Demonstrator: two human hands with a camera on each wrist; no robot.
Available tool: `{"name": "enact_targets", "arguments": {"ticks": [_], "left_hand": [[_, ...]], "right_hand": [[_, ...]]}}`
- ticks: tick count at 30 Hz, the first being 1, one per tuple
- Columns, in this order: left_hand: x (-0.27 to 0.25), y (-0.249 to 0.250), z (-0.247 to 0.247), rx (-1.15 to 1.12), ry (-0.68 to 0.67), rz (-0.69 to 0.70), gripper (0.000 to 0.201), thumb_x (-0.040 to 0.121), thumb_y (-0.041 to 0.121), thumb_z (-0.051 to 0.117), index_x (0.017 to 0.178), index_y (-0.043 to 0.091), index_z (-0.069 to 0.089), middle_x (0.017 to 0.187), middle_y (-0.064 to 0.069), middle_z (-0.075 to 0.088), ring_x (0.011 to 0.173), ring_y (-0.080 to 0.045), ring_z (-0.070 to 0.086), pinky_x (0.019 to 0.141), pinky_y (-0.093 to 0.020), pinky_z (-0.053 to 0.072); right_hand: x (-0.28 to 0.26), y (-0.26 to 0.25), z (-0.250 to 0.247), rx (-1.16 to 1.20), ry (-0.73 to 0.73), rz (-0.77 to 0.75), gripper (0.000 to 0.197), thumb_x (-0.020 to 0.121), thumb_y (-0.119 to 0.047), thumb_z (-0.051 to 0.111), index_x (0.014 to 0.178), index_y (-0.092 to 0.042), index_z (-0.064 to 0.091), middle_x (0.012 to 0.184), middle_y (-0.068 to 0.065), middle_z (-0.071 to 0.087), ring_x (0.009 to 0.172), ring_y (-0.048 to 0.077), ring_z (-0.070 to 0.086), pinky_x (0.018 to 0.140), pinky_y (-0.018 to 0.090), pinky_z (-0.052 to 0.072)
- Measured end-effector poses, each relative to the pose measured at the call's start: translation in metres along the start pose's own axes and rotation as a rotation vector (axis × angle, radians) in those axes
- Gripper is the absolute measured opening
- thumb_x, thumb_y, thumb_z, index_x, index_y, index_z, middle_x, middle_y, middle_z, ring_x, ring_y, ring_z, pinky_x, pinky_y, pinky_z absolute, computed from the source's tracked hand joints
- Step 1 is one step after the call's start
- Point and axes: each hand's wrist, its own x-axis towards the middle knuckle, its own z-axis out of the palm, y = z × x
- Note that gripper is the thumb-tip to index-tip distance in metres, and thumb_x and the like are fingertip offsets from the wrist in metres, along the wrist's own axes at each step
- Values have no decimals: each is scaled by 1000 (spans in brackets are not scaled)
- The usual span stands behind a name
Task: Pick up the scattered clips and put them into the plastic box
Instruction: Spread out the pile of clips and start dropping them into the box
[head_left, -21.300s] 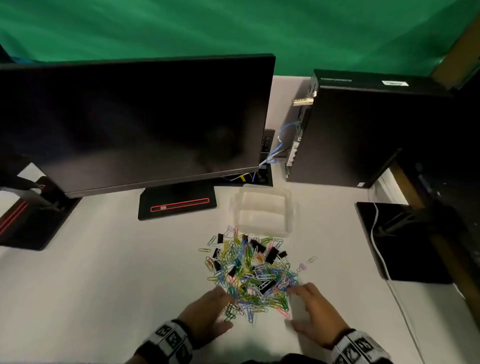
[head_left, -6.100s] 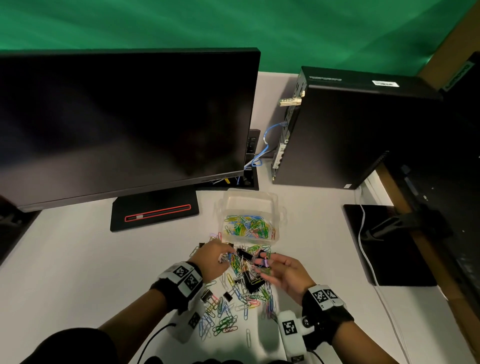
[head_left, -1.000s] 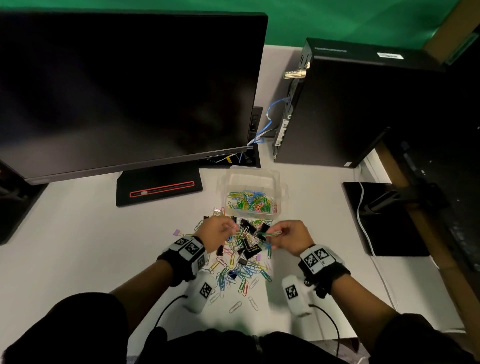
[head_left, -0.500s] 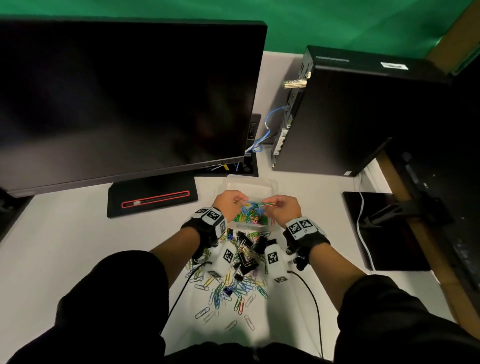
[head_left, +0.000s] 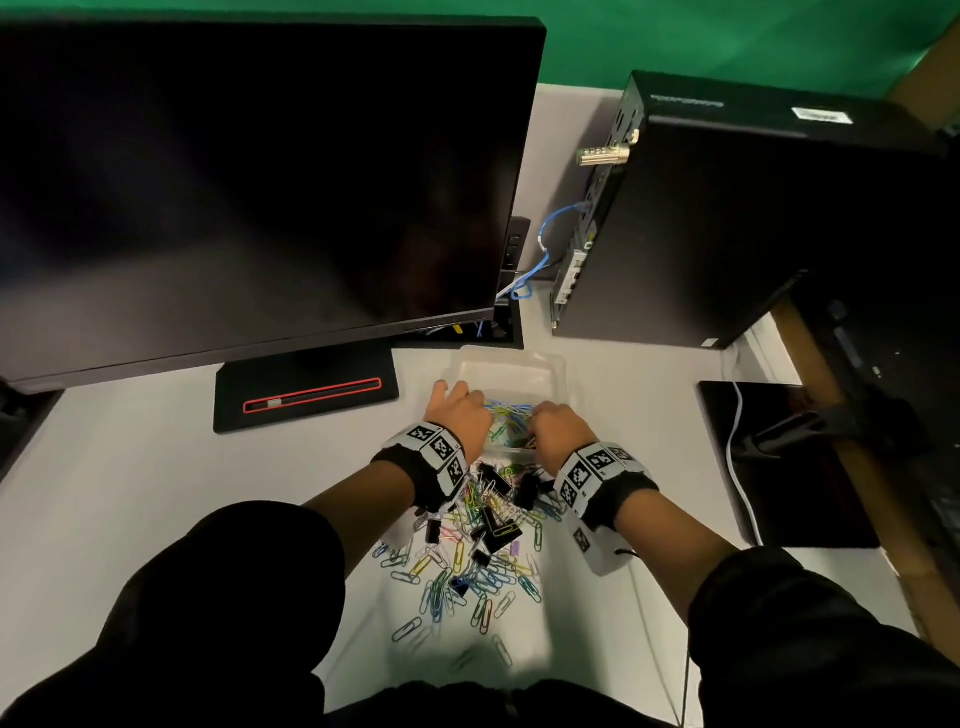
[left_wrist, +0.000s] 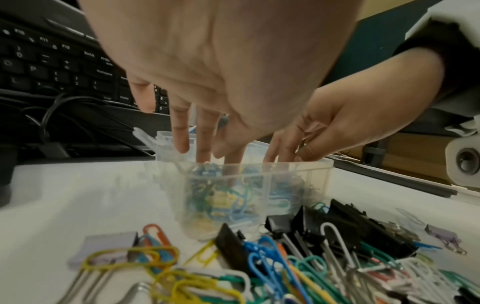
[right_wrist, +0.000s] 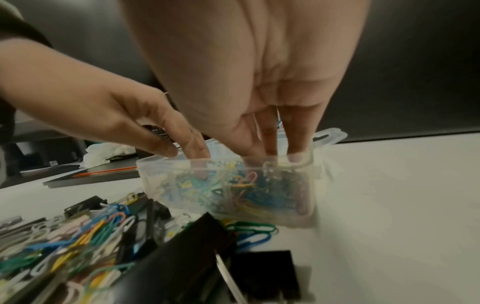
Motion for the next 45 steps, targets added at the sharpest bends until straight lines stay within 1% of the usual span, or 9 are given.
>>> {"name": "enact_targets", "arguments": {"ticks": [6,10,17,22,25,29,32,37,45], "left_hand": [[-8,-3,1,-122,-121,41,45,84,2,46,121,24,57,132,-1,51,129,-24,36,112,-55,8],[-17,-9,1,-243,-120,87,58,85,-1,47,135,29,43,154,1,24,143,-20,17,115,-55,-2],[-59,-24,12,-554,179,73,35,90,5,42,113,23,60,120,0,53,114,-19,44,100,-33,31],[-103,-23,25,-530,-77,181,20,87,19,56,104,12,63,98,4,59,79,-10,49,78,-24,44],[-126,-18,39,-473,-224,210,30,81,26,65,106,12,60,89,4,52,81,-12,47,72,-23,38],[-148,-10,56,-384,-349,160,55,73,34,74,119,15,50,103,-4,52,88,-13,41,76,-24,33],[-155,-5,64,-435,-293,140,52,77,37,70,119,15,49,112,-6,55,95,-19,49,80,-26,37],[-150,12,75,-538,-106,96,37,86,35,58,117,15,51,112,-6,54,103,-23,54,85,-29,42],[-136,28,91,-486,-13,9,35,85,36,59,110,14,51,115,-7,56,108,-25,52,92,-36,45]], "right_hand": [[-3,1,8,-6,11,-58,26,85,-8,54,110,-8,60,120,13,52,108,31,53,90,37,49],[-9,4,-1,130,37,-93,28,82,-15,63,110,-18,62,111,11,63,100,28,59,84,30,46],[-50,10,6,337,304,-151,25,80,2,53,98,-10,66,103,14,58,99,28,53,85,32,42],[-83,12,29,338,152,-127,20,77,1,53,82,-13,66,86,4,59,78,19,55,71,24,41],[-102,11,47,287,15,-137,19,75,0,52,80,-10,68,84,3,62,79,19,57,71,19,38],[-121,15,67,320,-40,-139,18,70,-4,60,84,-12,67,81,-4,55,76,11,53,68,13,37],[-128,10,78,352,-4,-177,21,71,-10,66,92,-15,67,85,-4,55,78,11,53,65,5,34],[-127,-8,90,380,48,-200,31,76,-21,71,106,-17,64,99,1,59,84,10,53,77,17,40],[-121,-25,91,385,134,-276,37,82,-2,56,108,-27,67,85,4,49,81,14,45,70,25,37]]}}
